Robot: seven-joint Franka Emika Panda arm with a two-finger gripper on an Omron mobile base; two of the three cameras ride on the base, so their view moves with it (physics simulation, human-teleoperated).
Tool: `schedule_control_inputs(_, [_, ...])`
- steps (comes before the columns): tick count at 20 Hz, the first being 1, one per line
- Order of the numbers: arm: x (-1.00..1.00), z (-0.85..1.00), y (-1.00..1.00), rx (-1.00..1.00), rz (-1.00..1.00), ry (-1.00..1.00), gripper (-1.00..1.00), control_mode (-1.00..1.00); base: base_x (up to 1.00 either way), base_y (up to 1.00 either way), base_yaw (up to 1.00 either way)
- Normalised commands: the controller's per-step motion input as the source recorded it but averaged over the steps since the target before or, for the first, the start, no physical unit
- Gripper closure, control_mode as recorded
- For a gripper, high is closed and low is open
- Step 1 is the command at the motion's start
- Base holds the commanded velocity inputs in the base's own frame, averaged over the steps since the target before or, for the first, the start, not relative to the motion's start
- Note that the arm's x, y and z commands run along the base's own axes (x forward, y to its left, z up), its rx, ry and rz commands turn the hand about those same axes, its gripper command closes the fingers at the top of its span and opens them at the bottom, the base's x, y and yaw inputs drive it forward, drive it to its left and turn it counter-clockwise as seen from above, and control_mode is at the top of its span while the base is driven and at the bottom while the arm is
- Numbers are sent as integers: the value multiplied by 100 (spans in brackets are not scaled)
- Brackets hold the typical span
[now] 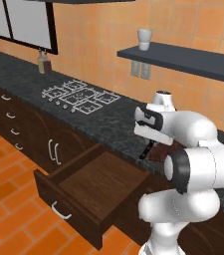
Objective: Pick up the knife from the drawer and place it on the cutting board. Then place the meat from the plate to the cutting board.
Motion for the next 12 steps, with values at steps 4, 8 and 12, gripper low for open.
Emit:
schedule_control_inputs(4, [57, -6, -96, 0, -11, -10, 100, -100, 0, 0, 0])
schedule_control_inputs(8, [60, -34, -61, 0, -1, -17, 100, -100, 0, 0, 0])
schedule_control_inputs(12, [33, -64, -24, -5, 0, -23, 100, -100, 0, 0, 0])
